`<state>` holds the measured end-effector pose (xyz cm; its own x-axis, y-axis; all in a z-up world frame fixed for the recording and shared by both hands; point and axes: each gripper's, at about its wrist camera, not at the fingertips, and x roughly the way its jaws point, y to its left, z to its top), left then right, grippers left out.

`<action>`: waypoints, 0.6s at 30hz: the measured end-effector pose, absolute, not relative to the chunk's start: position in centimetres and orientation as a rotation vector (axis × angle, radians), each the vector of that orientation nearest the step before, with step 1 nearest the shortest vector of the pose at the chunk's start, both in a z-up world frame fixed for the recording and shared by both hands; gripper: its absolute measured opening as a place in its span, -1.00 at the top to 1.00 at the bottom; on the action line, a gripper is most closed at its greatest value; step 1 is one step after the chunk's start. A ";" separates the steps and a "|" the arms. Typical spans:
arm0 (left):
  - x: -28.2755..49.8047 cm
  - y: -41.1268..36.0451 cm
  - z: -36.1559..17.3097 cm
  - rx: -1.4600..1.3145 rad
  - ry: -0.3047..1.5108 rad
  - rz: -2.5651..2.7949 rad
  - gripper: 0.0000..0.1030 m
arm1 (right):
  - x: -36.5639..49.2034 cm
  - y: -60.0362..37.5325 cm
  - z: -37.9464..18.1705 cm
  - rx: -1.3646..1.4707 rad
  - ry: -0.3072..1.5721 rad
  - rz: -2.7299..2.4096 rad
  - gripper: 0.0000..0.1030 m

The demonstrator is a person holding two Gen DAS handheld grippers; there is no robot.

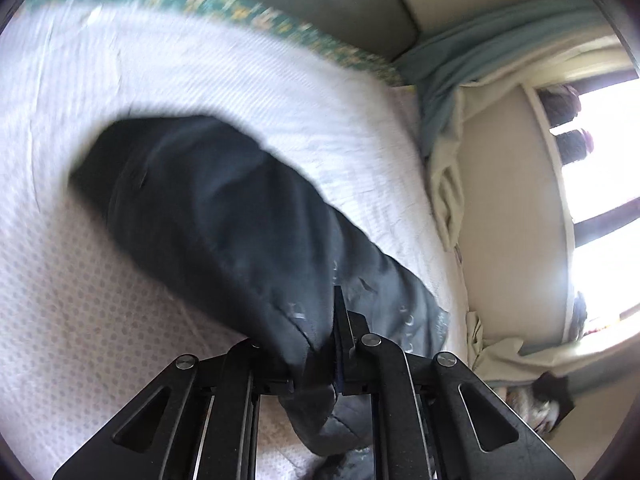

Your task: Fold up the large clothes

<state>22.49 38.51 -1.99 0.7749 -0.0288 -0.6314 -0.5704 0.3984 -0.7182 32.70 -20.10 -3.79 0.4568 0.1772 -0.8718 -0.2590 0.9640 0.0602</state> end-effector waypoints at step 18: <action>29.7 13.0 9.4 -0.446 0.593 -0.009 0.69 | 33.5 -20.8 -6.9 -0.113 1.108 0.201 -0.87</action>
<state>29.69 12.99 9.40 0.8320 -0.1347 -0.5381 -0.1179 0.9049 -0.4089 33.52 -20.82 -6.87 0.4307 0.1043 -0.8964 -0.2164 0.9763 0.0096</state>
